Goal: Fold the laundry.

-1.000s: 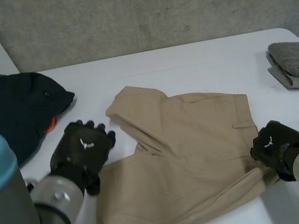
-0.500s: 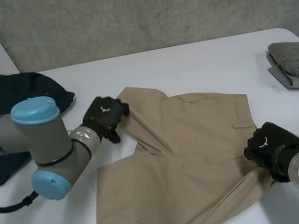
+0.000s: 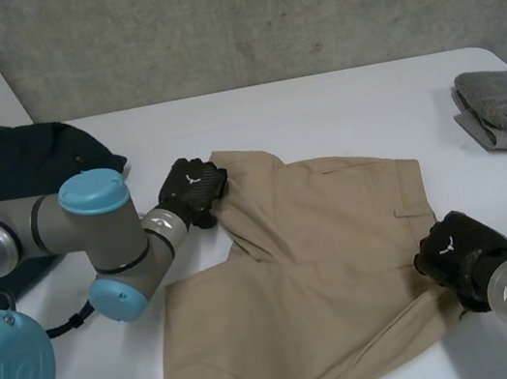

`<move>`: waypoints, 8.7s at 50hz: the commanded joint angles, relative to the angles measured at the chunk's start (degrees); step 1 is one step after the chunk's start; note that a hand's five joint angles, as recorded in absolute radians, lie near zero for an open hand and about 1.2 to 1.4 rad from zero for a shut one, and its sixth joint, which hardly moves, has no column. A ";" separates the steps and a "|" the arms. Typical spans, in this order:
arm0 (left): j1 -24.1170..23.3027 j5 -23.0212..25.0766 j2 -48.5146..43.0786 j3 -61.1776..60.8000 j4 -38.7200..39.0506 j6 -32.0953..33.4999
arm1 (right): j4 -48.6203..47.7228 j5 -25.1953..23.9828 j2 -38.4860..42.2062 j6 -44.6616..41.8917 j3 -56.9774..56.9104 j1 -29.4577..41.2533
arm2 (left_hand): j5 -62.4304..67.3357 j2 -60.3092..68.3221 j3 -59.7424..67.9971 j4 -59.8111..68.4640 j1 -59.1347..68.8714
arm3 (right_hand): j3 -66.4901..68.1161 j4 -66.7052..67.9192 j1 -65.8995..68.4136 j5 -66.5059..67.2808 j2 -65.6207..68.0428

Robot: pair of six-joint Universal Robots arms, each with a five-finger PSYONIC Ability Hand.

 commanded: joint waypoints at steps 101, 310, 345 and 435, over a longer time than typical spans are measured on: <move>-18.39 -32.72 41.63 -47.54 -19.51 -20.84 | -5.45 -2.37 -0.83 17.76 -1.21 -1.81 | 34.20 33.50 33.92 33.86 33.06 | 11.44 10.98 17.30 10.76 12.37; -17.34 -13.83 35.84 -18.54 -10.89 -13.80 | -34.17 -28.74 15.34 7.38 1.87 1.35 | -34.41 -35.10 -34.69 -34.75 -35.55 | -50.41 -50.87 -44.56 -51.09 -49.49; -16.38 -13.74 36.80 -19.33 -10.72 -13.88 | -36.64 -18.98 27.38 25.58 -22.38 4.17 | -34.41 -35.10 -34.69 -34.75 -35.55 | 11.44 10.98 17.30 10.76 12.37; -13.75 -13.63 43.13 -13.00 -4.39 -14.06 | -29.15 -3.33 19.85 21.95 -46.66 -47.26 | -33.74 -34.43 -34.02 -34.07 -34.88 | -58.56 -59.02 -52.70 -59.24 -57.63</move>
